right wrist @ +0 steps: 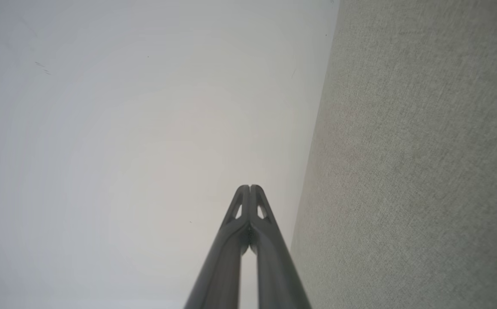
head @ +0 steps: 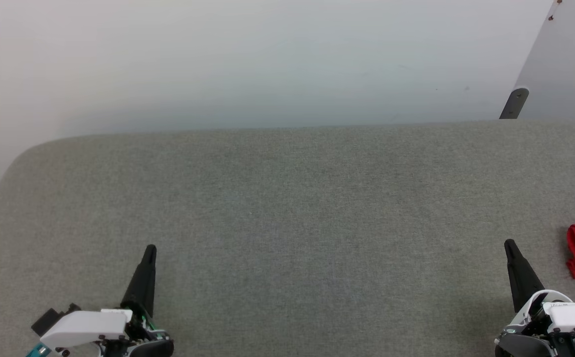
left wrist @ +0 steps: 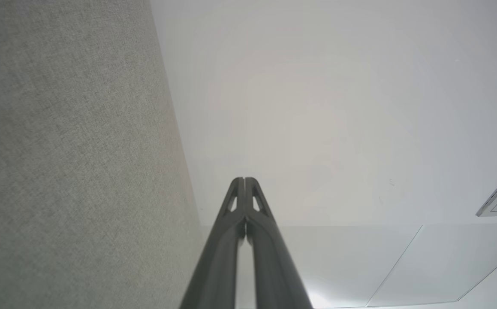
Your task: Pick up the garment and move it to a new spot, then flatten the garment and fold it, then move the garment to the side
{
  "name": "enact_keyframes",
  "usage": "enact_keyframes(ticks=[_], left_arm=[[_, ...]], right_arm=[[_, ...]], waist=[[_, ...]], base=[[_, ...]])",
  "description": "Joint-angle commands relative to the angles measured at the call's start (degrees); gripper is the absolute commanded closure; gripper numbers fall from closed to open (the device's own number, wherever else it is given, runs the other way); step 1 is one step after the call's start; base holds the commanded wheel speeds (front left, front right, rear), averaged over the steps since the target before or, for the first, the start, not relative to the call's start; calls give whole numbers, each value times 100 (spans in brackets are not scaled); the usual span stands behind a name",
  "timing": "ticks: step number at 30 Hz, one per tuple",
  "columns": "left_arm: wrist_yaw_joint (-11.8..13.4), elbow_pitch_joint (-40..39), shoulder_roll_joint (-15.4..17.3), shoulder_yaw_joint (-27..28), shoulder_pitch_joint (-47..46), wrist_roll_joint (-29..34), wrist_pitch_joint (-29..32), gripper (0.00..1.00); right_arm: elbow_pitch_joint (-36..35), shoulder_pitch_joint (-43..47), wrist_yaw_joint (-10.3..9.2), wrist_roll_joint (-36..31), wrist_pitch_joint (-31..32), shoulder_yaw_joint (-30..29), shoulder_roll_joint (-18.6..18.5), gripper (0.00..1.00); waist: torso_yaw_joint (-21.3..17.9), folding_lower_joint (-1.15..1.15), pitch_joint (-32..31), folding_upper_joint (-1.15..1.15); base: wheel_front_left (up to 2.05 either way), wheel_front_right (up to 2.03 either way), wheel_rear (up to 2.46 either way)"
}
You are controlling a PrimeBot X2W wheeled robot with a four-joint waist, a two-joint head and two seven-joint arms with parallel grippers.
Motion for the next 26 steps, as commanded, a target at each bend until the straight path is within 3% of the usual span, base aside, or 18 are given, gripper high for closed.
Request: enact_keyframes(ticks=[1, 26], left_arm=[[-29, 7, -8, 14, -57, -1, 18, 100], [-29, 7, -9, 17, -56, 1, 20, 100]], right_arm=[[0, -21, 2, 25, 5, 5, 19, 100], [0, -21, 2, 26, 6, 5, 19, 100]], waist=[[0, 0, 0, 0], [0, 0, 0, 0]], base=[[0, 0, 0], [0, 0, 0]])
